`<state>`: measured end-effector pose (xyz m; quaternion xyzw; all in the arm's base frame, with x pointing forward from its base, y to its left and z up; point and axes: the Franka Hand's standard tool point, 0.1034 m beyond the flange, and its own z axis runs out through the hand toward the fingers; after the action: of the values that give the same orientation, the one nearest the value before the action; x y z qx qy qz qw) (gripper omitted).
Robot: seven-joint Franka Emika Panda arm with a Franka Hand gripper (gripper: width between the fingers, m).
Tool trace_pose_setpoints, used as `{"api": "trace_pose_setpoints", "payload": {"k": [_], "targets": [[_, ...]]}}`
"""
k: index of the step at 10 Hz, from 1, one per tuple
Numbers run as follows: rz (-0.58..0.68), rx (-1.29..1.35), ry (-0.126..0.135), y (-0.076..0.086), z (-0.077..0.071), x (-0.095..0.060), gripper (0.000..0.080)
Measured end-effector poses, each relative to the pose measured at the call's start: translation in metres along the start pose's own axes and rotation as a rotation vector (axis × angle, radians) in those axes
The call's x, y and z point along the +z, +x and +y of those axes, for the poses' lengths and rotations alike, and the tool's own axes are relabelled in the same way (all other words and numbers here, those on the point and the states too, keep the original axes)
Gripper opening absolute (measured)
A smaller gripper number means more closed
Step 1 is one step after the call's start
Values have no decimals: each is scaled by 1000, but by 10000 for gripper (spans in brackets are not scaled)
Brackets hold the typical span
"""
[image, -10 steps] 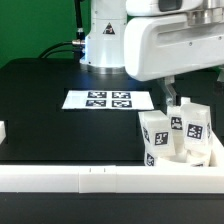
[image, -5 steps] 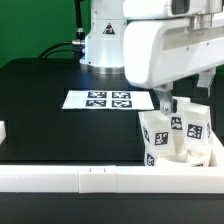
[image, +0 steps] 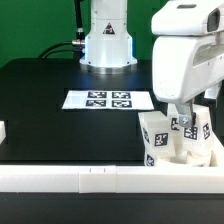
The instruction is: Assemble stool
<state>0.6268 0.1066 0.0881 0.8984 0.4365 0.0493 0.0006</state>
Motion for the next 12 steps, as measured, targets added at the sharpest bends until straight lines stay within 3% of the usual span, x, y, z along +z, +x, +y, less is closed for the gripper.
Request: {"api": "trace_pose_setpoints", "payload": {"k": [2,3,5,7,8,11,12], "targets": [[-6,52,5,-2,-1,4,649],[-17,106,16,-3,-6,16,649],[-20,171,19,-3,-7,18,649],[-21,214,19,-4,-7,19,371],[-20,299,20,-3,-7,19,331],[-20,559,23,-2,-8,19,331],[-13,816,23,3,-12,20,331]]}}
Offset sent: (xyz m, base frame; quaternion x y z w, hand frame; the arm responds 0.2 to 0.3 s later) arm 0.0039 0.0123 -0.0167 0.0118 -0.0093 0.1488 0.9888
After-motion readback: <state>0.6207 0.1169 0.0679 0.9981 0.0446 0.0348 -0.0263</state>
